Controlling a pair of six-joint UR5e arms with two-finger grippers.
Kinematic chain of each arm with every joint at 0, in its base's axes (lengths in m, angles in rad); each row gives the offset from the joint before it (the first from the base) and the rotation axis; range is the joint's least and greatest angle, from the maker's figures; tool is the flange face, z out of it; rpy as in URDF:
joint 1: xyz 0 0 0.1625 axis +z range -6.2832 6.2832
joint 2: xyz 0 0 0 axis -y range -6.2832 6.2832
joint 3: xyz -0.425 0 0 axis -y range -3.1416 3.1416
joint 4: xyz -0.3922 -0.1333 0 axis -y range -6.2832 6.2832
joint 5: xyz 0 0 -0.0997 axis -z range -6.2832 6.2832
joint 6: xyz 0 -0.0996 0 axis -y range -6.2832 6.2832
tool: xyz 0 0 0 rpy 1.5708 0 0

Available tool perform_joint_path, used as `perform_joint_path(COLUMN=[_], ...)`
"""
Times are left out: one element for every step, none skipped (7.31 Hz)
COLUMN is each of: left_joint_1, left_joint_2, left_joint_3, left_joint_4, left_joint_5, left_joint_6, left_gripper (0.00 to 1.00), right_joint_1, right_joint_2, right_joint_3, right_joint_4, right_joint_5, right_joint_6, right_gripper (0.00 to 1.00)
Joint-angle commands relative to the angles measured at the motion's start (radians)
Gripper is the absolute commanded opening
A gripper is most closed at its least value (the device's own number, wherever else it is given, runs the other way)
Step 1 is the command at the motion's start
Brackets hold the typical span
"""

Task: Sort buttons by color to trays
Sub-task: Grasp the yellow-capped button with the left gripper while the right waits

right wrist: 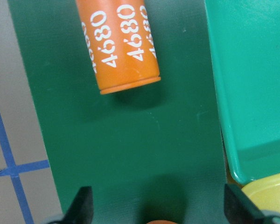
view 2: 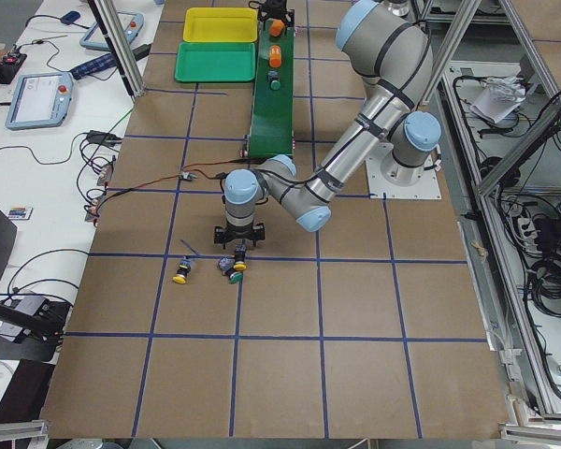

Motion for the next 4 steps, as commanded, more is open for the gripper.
perform_joint_path(left_joint_1=[0.006,0.002,0.003,0.008], left_joint_2=[-0.031,-0.017,-0.014,-0.02], left_joint_3=[0.005,-0.004,0.005,0.006], left_joint_4=[0.003,0.002,-0.001,-0.011], left_joint_5=[-0.011,-0.01,-0.008,-0.014], left_joint_6=[-0.005,0.001,0.001,0.004], left_gripper=[0.62,0.07,0.0,0.0], right_joint_1=[0.0,0.0,0.0,0.0], right_joint_2=[0.001,-0.001,-0.001,0.001], right_joint_3=[0.0,0.0,0.0,0.0], right_joint_4=[0.0,0.0,0.0,0.0], right_joint_5=[0.001,0.001,0.002,0.001], right_joint_6=[0.003,0.005,0.005,0.005], right_gripper=[1.0,1.0,1.0,1.0])
